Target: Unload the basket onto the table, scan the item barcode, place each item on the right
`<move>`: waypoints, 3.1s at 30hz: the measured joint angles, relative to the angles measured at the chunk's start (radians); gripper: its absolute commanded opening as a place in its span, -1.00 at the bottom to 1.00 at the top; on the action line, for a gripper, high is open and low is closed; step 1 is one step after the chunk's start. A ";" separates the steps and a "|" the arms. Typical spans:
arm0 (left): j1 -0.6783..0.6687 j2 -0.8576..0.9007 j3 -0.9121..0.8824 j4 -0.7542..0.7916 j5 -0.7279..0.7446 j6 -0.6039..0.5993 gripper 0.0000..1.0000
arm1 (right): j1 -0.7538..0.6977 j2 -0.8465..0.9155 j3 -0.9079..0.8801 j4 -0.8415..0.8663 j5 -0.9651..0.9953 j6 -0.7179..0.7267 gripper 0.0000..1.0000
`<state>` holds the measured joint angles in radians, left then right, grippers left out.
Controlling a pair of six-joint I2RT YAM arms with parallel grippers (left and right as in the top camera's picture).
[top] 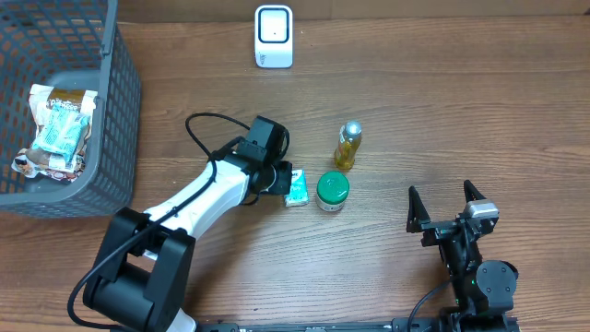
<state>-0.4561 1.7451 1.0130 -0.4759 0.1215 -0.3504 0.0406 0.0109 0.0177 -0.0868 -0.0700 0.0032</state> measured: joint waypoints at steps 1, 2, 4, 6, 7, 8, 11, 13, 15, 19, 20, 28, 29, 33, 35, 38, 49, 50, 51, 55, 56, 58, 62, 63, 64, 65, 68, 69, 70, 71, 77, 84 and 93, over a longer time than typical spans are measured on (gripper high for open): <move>0.000 0.000 0.000 0.007 0.010 -0.001 -0.82 | 0.000 0.000 0.000 0.000 0.000 0.000 1.00; 0.001 0.000 0.000 0.013 0.020 -0.003 -0.86 | 0.000 0.000 0.000 0.000 0.000 0.000 1.00; -0.001 0.000 0.000 0.022 0.044 -0.008 -0.90 | 0.000 0.000 0.000 0.000 0.000 0.000 1.00; -0.002 0.000 0.000 0.031 0.062 -0.011 -0.91 | 0.000 0.000 0.000 0.000 0.000 0.000 1.00; -0.003 0.000 0.000 0.031 0.067 -0.011 -0.92 | 0.000 0.000 0.000 0.000 0.000 0.000 1.00; -0.004 0.000 0.000 0.032 0.072 -0.011 -0.91 | 0.000 0.000 0.000 0.000 0.000 0.000 1.00; -0.013 0.000 0.000 0.032 0.082 -0.014 -0.91 | 0.000 0.000 0.000 0.000 -0.001 0.000 1.00; -0.022 0.000 0.000 0.032 0.088 -0.014 -0.91 | 0.000 0.000 0.000 0.000 0.000 0.000 1.00; -0.030 0.000 0.000 0.032 0.092 -0.014 -0.91 | 0.000 0.000 0.000 0.000 0.000 0.000 1.00; -0.035 0.000 0.000 0.036 0.095 -0.013 -0.92 | 0.000 0.000 0.000 0.000 0.000 0.000 1.00; -0.035 0.000 0.000 0.039 0.096 -0.013 -0.92 | 0.000 0.000 0.000 0.000 0.000 0.000 1.00; -0.022 0.000 0.006 0.027 0.090 -0.030 -0.92 | 0.000 0.000 0.000 0.000 0.000 0.000 1.00; -0.018 0.000 0.008 0.015 0.083 -0.037 -0.91 | 0.000 0.000 0.000 0.000 0.000 0.000 1.00; -0.001 0.000 0.010 -0.059 0.045 -0.070 -0.91 | 0.000 0.000 0.000 0.000 0.000 0.000 1.00; 0.000 0.000 0.010 -0.091 0.028 -0.083 -0.91 | 0.000 0.000 0.000 0.000 0.000 0.000 1.00; -0.006 0.000 0.009 -0.105 0.019 -0.097 -0.92 | 0.000 0.000 0.000 0.000 0.000 0.000 1.00; -0.014 0.000 -0.026 -0.043 0.032 -0.120 -0.91 | 0.000 0.000 0.000 0.000 0.000 0.000 1.00; -0.014 0.000 -0.026 -0.032 0.039 -0.121 -0.92 | 0.000 0.000 0.000 0.000 0.000 0.000 1.00; -0.014 0.000 -0.026 -0.024 0.045 -0.122 -0.92 | 0.000 0.000 0.000 0.000 0.000 0.000 1.00; -0.016 0.000 -0.026 -0.004 0.069 -0.122 -0.91 | 0.000 0.000 0.000 0.000 0.000 0.000 1.00; -0.016 0.000 -0.026 -0.005 0.073 -0.122 -0.92 | 0.000 0.000 0.000 0.000 0.000 0.000 1.00; -0.020 0.000 -0.026 -0.004 0.074 -0.122 -0.91 | 0.000 0.000 0.000 0.000 0.000 0.000 1.00; -0.022 0.000 -0.026 -0.007 0.077 -0.122 -0.92 | 0.000 0.000 0.000 0.000 0.000 0.000 1.00; -0.020 0.000 -0.026 -0.012 0.077 -0.122 -0.92 | 0.000 0.000 0.000 0.000 0.000 0.000 1.00; -0.014 0.000 -0.022 -0.031 0.077 -0.121 -0.92 | 0.000 0.000 0.000 0.000 0.000 0.000 1.00; -0.006 0.000 -0.014 -0.056 0.079 -0.118 -0.92 | 0.000 0.000 0.000 0.000 0.000 0.000 1.00; 0.041 -0.013 0.055 -0.171 0.084 -0.099 -0.91 | 0.000 0.000 0.000 -0.001 0.000 0.000 1.00; 0.068 -0.025 0.104 -0.225 0.084 -0.083 -0.91 | 0.000 0.000 0.000 0.000 0.000 0.000 1.00; 0.097 -0.041 0.159 -0.257 0.085 -0.070 -0.89 | 0.000 0.000 0.000 0.000 0.000 0.000 1.00; 0.114 -0.053 0.194 -0.272 0.084 -0.061 -0.86 | 0.000 0.000 0.000 0.000 0.000 0.000 1.00; 0.295 -0.125 0.624 -0.487 0.083 0.030 -0.71 | 0.000 0.000 0.000 0.000 0.000 0.000 1.00; 0.475 -0.165 0.947 -0.561 0.079 0.126 -0.27 | 0.000 0.000 0.000 0.000 0.000 0.000 1.00; 0.648 -0.166 1.017 -0.507 -0.006 0.277 0.06 | 0.000 0.000 0.000 0.000 0.000 0.000 1.00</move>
<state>0.1921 1.5795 2.0296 -0.9825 0.1150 -0.0734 0.0406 0.0109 0.0177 -0.0868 -0.0700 0.0029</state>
